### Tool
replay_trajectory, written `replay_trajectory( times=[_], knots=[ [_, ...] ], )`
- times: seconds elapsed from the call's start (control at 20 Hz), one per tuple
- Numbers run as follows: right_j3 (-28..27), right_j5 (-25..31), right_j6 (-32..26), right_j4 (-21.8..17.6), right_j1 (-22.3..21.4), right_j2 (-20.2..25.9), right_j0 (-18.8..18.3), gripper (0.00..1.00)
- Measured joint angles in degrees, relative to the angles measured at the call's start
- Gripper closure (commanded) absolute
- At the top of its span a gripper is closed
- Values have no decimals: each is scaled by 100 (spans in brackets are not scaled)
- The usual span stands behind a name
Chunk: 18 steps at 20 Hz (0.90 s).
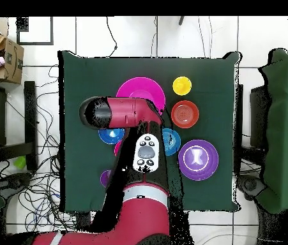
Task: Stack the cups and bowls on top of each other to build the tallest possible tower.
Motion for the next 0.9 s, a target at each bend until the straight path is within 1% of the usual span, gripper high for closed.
replay_trajectory(
  times=[0.15,0.25,0.6,0.9],
  knots=[
    [-27,14,0,-132,31,148,-166,100],
    [-31,14,0,-158,41,168,-195,100],
    [-84,13,0,-448,286,356,-505,100],
    [-157,11,0,-637,466,510,-650,100]
  ],
)
